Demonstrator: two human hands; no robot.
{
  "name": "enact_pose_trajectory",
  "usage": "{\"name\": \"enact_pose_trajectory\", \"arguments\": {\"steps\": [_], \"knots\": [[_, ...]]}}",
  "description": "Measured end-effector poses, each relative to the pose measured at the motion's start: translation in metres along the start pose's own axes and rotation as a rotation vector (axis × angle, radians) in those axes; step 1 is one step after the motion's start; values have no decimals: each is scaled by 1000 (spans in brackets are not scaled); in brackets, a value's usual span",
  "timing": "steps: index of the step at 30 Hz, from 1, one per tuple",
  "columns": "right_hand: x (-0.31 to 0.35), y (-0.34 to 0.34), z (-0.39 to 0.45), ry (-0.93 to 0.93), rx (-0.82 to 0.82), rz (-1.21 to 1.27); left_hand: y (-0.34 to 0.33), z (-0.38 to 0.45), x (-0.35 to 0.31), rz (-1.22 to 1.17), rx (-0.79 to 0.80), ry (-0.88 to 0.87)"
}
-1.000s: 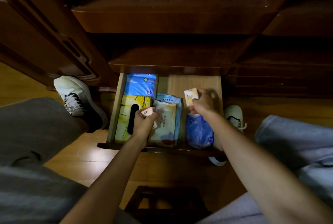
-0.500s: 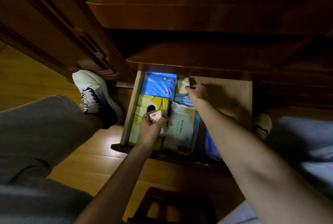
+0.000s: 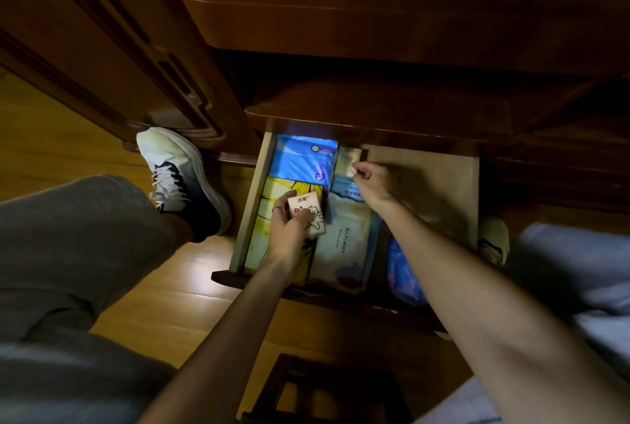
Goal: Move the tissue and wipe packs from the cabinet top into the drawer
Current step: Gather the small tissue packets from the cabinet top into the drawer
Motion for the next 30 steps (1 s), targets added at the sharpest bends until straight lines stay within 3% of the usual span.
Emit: {"name": "enact_pose_trajectory", "arguments": {"steps": [2, 4, 7, 9, 11, 14, 17, 22, 30], "knots": [[1, 5, -14, 42, -76, 60, -1, 1, -1, 52, 19, -44], [7, 9, -28, 45, -21, 203, -4, 3, -1, 85, 25, -74], [20, 12, -56, 19, 417, 281, -11, 6, -1, 163, 29, -138], [18, 16, -66, 48, 553, 253, -17, 9, 1, 246, 54, -225], [11, 18, -65, 43, 483, 338, -23, 10, 2, 301, 76, -279], [-4, 26, -43, -130, 127, 530, -19, 7, 0, 536, 21, -371], [-22, 34, -10, -252, -126, 378, 6, 8, -1, 1023, 30, -565], [-12, 22, 14, -216, -227, 146, 44, 11, 16, 1642, 299, -461], [-4, 27, -7, -236, -254, -149, 35, 13, 18, 1594, 285, -389]]}}
Point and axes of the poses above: each hand's wrist, its own z-axis towards the middle knuckle, its own y-axis out of the back of the hand, x = y × z, the point moved 2 cm from there along z, towards the middle knuckle, and after that the axes turned 4 degrees about -y, right-handed, at the moved point
